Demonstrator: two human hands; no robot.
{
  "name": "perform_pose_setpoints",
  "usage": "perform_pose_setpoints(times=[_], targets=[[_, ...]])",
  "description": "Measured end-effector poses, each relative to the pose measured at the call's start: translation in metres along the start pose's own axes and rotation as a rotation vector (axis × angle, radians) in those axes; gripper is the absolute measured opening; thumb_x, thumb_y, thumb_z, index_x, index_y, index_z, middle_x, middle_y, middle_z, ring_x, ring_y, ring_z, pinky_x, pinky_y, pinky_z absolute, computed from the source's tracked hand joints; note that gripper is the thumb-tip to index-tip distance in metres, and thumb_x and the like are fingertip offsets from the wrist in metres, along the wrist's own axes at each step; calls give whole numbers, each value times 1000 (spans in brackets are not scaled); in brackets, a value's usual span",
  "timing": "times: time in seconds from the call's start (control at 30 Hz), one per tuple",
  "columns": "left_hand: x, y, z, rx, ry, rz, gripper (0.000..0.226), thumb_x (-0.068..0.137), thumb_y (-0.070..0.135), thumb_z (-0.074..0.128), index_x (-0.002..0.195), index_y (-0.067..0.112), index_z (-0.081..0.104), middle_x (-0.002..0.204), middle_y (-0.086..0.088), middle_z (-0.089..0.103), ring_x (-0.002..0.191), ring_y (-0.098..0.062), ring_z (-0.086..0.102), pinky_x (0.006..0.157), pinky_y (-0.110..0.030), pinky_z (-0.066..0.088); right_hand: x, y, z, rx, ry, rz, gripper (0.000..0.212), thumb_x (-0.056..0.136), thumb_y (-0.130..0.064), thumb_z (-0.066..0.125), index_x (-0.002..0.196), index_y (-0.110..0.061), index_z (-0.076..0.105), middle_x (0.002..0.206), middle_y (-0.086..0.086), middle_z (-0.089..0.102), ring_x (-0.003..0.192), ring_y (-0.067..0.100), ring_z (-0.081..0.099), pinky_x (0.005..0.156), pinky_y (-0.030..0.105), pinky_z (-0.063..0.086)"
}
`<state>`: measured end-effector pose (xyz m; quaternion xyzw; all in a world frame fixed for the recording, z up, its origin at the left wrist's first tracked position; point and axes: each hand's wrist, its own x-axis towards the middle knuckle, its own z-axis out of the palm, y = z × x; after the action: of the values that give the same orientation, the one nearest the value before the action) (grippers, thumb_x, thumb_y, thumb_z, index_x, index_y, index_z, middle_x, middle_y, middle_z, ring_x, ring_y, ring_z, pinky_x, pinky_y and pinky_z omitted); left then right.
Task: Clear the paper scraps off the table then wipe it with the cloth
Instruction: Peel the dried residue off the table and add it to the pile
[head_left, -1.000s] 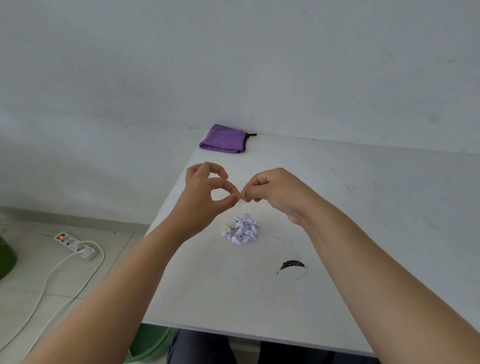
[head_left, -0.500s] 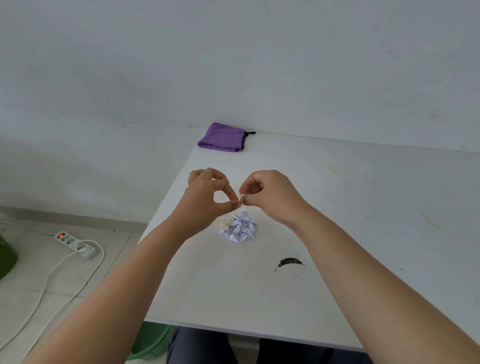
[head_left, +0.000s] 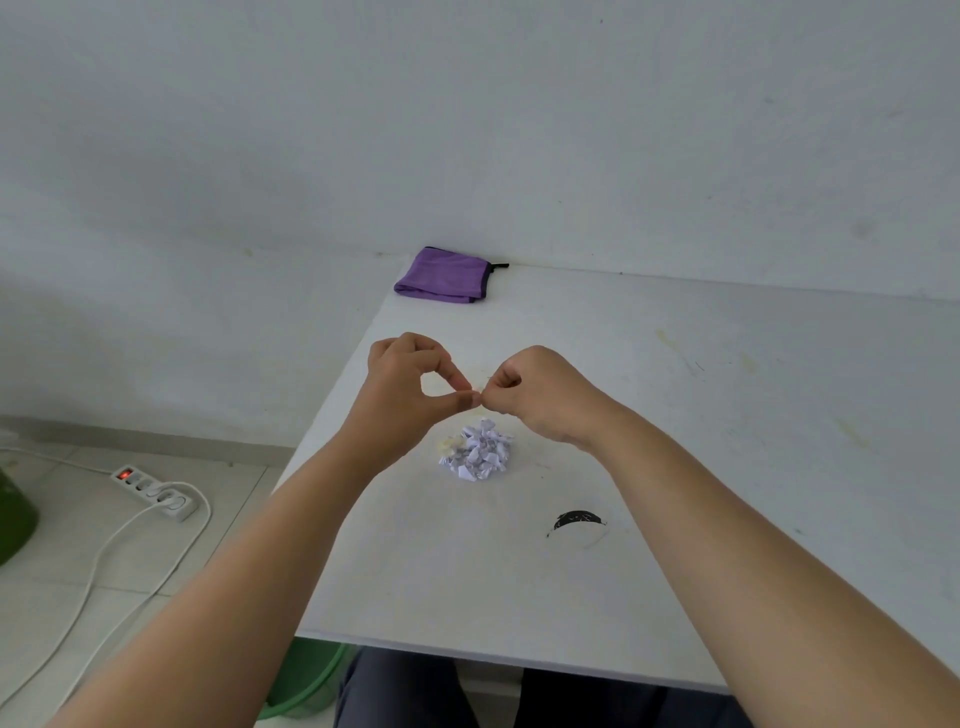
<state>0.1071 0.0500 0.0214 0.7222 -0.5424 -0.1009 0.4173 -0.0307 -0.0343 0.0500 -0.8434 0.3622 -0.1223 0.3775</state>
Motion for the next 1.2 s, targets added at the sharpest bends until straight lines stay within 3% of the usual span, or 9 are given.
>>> perform_pose_setpoints(times=[0.13,0.3,0.5,0.67,0.73,0.83,1.0,1.2], targets=[[0,-1,1,40,-29,23,10,74,29,77,80,30,69,103,10,52,112,-9,32,90,-22,26,1,1,-2,6,31,-20,4,79,-11,66,77,-11,69,68,-8,60,62,4,52,56,18,38],[-1,-3,0,58,-74,13,6,80,28,71,84,33,70,104,12,51,111,-6,32,91,-22,25,2,4,-4,42,78,-17,19,74,-10,74,73,-20,59,75,-6,59,70,11,56,58,19,37],[1,8,6,-11,-81,43,13,88,18,60,90,30,65,99,10,65,94,-2,57,80,-15,42,-4,14,-15,119,127,-26,14,79,-8,66,78,-21,62,90,5,70,76,15,61,61,20,41],[7,39,56,-1,-137,149,18,89,13,56,95,27,66,98,13,66,89,3,57,80,-9,41,-31,54,-45,161,252,38,12,81,-10,62,79,-21,61,90,6,71,81,16,63,64,21,44],[9,56,88,41,-188,216,21,90,14,55,103,27,65,104,14,64,93,3,53,80,-7,37,-45,80,-60,118,318,79,9,83,-11,63,81,-20,62,86,1,68,80,14,61,64,17,43],[12,85,139,57,-293,302,25,91,16,54,113,25,62,114,10,61,106,-4,53,91,-17,38,-69,122,-85,23,386,147,5,85,-13,64,86,-18,64,78,-8,61,74,6,56,59,11,37],[16,133,216,72,-450,365,27,94,25,50,120,26,58,126,8,54,117,-9,49,98,-24,40,-109,188,-130,-71,505,272,7,84,-11,62,86,-16,66,83,-6,63,74,6,55,59,8,36],[27,169,273,185,-465,406,38,96,34,44,132,22,50,144,3,43,134,-14,36,109,-29,29,-133,242,-168,-135,571,378,16,87,-9,58,98,-12,69,91,-3,61,91,15,57,75,21,39]])
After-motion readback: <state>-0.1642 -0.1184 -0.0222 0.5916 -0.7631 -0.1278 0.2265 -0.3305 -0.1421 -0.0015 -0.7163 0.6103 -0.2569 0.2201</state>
